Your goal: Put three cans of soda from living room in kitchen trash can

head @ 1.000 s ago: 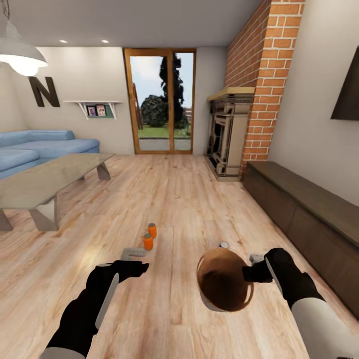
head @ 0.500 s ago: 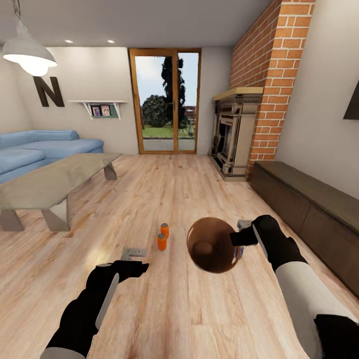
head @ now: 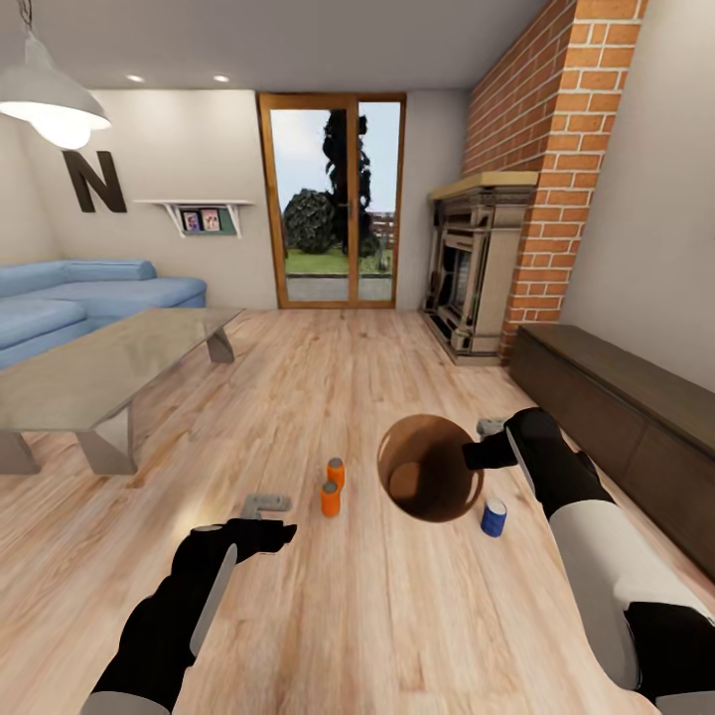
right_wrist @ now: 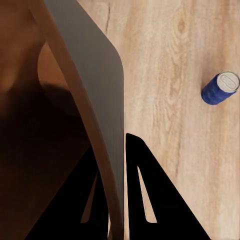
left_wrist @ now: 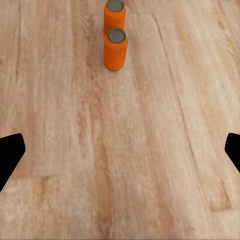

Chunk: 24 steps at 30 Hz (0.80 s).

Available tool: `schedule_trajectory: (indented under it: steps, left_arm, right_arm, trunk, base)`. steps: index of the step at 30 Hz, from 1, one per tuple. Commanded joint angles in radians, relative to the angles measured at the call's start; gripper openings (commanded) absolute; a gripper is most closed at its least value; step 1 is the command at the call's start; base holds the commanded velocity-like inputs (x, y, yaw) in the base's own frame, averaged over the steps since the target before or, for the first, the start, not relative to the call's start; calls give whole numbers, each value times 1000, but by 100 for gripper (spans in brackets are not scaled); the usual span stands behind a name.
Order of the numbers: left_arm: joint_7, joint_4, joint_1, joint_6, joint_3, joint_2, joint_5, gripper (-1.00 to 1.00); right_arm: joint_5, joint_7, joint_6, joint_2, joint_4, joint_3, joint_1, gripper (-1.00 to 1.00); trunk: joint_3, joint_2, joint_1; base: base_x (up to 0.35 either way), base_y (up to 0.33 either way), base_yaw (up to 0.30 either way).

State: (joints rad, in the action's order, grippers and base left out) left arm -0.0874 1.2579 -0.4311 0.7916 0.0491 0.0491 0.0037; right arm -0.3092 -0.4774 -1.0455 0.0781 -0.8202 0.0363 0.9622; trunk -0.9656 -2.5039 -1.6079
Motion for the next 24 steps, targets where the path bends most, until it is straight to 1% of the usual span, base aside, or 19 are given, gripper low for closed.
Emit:
schedule_trajectory:
  steps: [1,13,18,22,23,24]
  left_arm:
    - [0,0,0,0,0,0,0,100]
    - [1,0,0,-1,0,0,-2,100]
    - [1,0,0,-1,0,0,-2,100]
    - [1,0,0,-1,0,0,-2,100]
    - [1,0,0,-2,0,0,-2,100]
    - [1,0,0,-2,0,0,-2,100]
  right_arm:
    - [14,-4,-2,0,0,1,0,-100]
    - [13,-4,-2,13,-2,2,-2,-100]
    - [13,-5,-2,27,-15,3,-2,-100]
    - [14,-6,-2,60,-45,2,-2,-100]
    - [14,-7,-2,81,-54,3,-2,-100]
    - [15,-9,-2,93,-57,3,-2,-100]
  trunk:
    - [0,0,0]
    - [0,0,0]
    - [0,0,0]
    - [0,0,0]
    - [0,0,0]
    - [0,0,0]
  base:
    - [323,5,0]
    - [325,1,0]
    - [326,0,0]
    - [326,0,0]
    - [326,0,0]
    - [326,0,0]
